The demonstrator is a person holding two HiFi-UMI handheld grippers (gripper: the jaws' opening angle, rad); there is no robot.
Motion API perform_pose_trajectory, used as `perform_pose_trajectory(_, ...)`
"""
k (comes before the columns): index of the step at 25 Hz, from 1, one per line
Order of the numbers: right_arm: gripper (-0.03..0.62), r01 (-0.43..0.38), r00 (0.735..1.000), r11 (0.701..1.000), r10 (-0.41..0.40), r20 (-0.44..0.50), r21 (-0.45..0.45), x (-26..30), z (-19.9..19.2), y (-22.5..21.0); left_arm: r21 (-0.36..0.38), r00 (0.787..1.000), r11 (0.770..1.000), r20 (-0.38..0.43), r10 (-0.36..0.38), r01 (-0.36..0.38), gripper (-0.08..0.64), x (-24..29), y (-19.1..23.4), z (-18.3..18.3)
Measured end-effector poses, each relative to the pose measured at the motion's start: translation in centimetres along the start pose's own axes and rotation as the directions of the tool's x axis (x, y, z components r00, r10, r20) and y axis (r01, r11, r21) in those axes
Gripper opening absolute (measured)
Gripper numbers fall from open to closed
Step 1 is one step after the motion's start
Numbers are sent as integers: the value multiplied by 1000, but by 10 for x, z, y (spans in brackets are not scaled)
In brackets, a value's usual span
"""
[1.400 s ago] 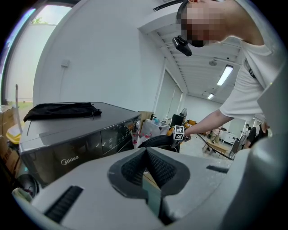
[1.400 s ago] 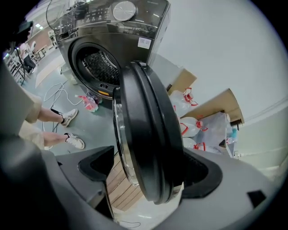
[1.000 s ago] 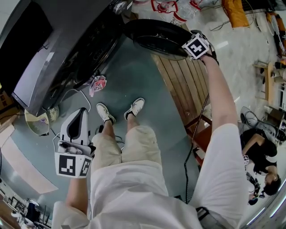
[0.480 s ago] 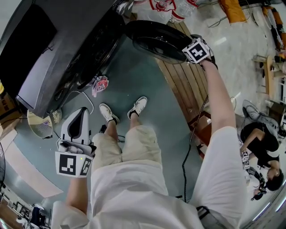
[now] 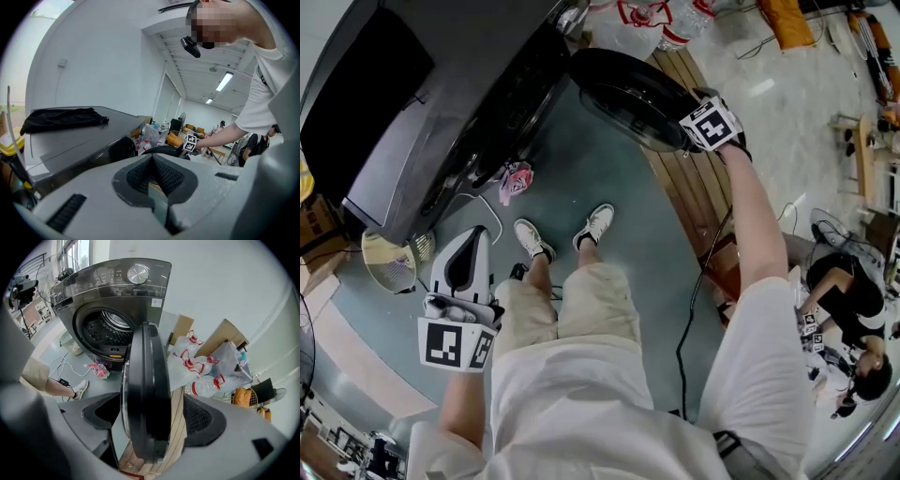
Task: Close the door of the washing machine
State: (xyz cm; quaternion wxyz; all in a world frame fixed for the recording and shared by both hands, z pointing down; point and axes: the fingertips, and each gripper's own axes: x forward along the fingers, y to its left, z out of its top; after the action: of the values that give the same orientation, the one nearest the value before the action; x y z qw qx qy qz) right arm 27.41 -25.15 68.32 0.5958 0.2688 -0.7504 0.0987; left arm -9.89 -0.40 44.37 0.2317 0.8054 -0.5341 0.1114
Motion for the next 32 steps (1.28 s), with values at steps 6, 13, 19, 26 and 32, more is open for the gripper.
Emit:
perform_pose_trajectory(6, 420, -25, 999, 997, 23, 30, 68, -5, -3, 19, -2, 1000, 1000, 2, -11, 11, 6, -8, 3, -3)
perform_pose_trajectory(13, 420, -27, 995, 994, 17, 94, 109, -11, 2, 51, -5, 1000, 1000, 11, 2, -2, 6, -22, 12, -4)
perform_pose_trajectory(19, 419, -24, 991, 986, 2, 135, 166, -13, 8, 74, -12, 1000, 1000, 14, 12, -12, 6, -32, 19, -6)
perform_pose_trajectory(26, 417, -60, 986, 981, 29, 166, 182, -11, 15, 102, -14, 1000, 1000, 26, 12, -12, 6, -37, 23, -4)
perform_pose_trajectory(32, 301, -93, 981, 979, 59, 185, 180, -13, 27, 131, -25, 1000, 1000, 26, 13, -12, 6, -39, 30, -2)
